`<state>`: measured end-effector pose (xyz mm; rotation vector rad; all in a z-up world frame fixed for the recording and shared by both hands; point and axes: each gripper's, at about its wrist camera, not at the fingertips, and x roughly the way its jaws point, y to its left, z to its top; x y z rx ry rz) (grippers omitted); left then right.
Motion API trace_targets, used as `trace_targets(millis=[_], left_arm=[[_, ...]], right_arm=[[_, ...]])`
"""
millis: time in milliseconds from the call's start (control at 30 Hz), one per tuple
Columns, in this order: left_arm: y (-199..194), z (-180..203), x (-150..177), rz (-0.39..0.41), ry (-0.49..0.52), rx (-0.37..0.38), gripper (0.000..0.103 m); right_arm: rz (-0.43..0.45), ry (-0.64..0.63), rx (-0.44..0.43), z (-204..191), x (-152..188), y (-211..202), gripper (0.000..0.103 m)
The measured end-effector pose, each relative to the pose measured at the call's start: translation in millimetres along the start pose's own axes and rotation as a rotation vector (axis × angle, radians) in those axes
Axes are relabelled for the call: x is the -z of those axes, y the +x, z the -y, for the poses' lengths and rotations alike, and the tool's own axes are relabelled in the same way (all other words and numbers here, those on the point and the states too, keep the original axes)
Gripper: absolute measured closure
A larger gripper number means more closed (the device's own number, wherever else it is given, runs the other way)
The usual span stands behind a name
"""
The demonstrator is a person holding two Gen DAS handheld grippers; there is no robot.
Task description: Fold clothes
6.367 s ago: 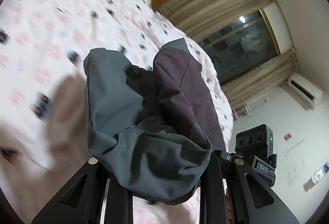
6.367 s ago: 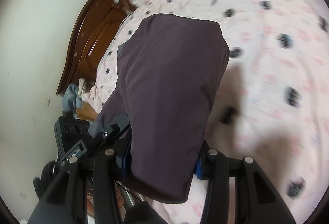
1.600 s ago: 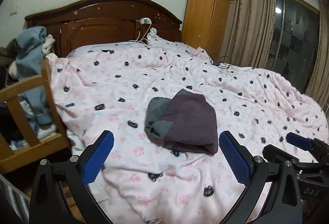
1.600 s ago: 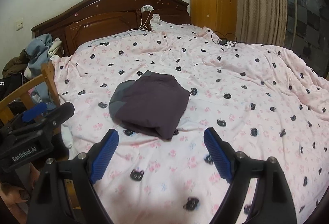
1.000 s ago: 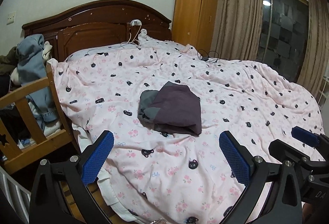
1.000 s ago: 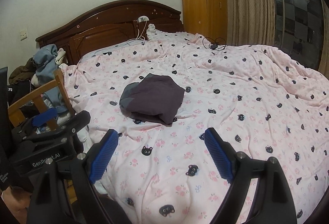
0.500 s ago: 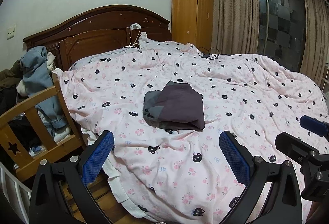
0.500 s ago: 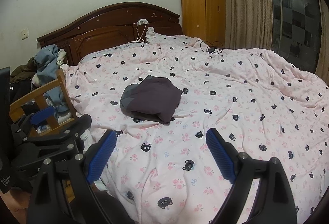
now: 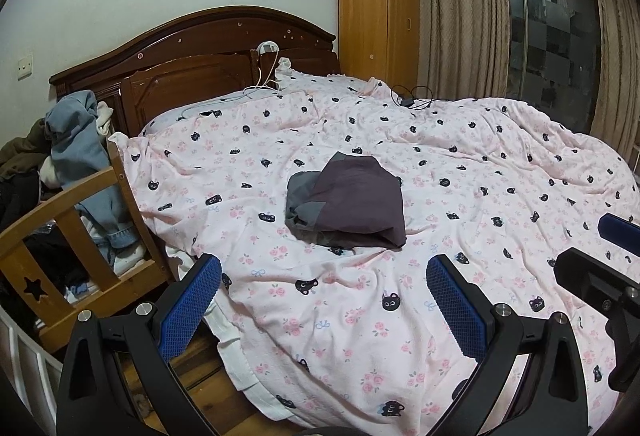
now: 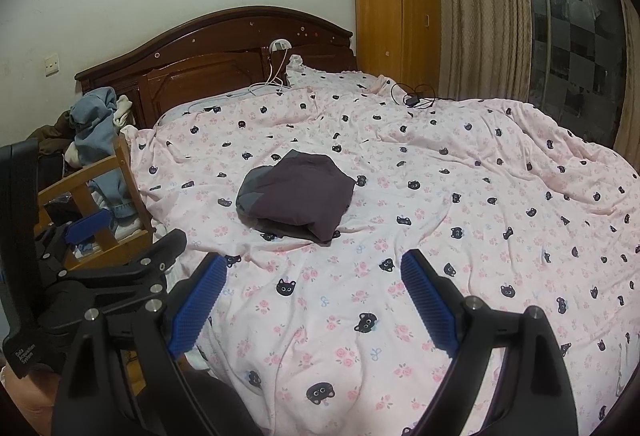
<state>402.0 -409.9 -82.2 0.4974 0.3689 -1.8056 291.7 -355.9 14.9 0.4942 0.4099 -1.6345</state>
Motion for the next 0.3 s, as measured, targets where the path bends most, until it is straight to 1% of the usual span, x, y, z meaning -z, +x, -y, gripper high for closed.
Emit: trace_targets(millis=[300], left_arm=[[-0.9, -1.9, -1.0, 0.010, -0.003, 0.004, 0.001]], right_arm=[[-0.008, -0.001, -0.007, -1.1, 2.1, 1.5, 0.012]])
